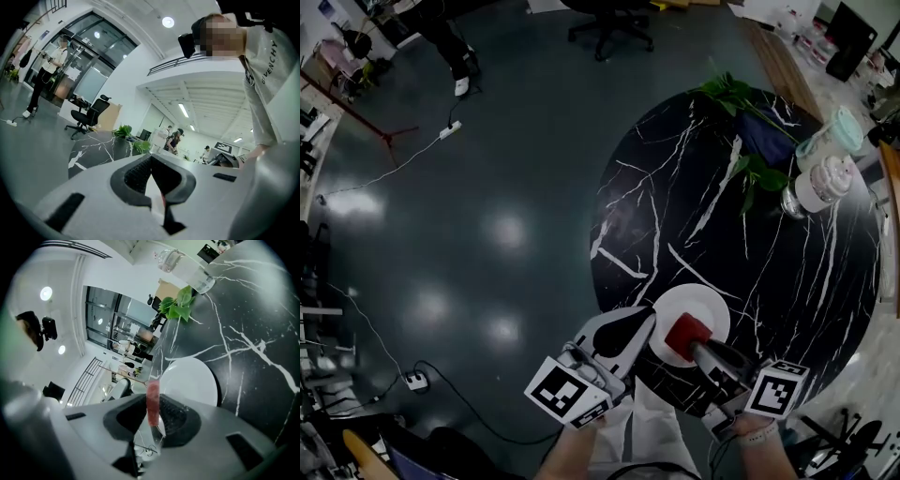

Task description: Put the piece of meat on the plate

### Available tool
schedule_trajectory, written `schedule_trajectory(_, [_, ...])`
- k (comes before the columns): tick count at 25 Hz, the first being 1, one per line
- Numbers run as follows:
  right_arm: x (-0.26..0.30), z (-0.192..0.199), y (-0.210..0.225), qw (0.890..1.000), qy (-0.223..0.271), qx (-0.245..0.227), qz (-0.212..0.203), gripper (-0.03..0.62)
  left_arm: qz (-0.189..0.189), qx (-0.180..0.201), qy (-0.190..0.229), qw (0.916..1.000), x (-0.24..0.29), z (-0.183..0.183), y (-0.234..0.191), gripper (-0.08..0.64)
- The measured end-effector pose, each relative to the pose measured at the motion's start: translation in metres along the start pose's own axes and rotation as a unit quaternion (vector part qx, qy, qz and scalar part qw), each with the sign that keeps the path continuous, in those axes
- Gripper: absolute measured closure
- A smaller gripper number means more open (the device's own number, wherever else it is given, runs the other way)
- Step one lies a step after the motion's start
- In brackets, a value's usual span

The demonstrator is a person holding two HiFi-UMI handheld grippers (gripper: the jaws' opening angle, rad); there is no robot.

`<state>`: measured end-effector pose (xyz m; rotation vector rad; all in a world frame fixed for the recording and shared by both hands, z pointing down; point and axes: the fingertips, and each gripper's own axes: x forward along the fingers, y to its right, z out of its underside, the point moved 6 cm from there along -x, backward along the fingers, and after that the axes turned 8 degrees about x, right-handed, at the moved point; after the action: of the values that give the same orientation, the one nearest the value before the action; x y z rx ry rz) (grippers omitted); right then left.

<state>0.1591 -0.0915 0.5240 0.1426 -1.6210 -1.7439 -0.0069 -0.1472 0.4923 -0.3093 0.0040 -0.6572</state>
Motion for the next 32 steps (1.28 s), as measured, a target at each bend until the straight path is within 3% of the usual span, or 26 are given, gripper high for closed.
schedule_trajectory(6, [0.010, -0.003, -0.002, 0.996, -0.031, -0.062, 0.048, 0.509, -0.013, -0.014, 0.010, 0.9998, -0.008, 0.002, -0.004, 0.552])
schedule_trajectory(13, [0.019, -0.009, -0.006, 0.991, -0.063, -0.099, 0.063, 0.509, -0.010, -0.009, 0.009, 0.9999, -0.008, 0.003, -0.001, 0.552])
schedule_trajectory(20, [0.010, -0.007, -0.010, 0.965, -0.048, -0.228, 0.120, 0.498, 0.001, 0.005, 0.009, 0.9999, -0.006, 0.000, 0.005, 0.552])
schedule_trajectory(29, [0.004, -0.008, -0.014, 0.948, -0.023, -0.294, 0.122, 0.451, 0.011, -0.005, 0.013, 0.9998, -0.005, 0.004, 0.015, 0.552])
schedule_trajectory(32, [0.002, -0.009, -0.017, 0.947, -0.015, -0.298, 0.116, 0.449, 0.015, -0.006, 0.011, 0.9998, -0.003, 0.005, 0.017, 0.552])
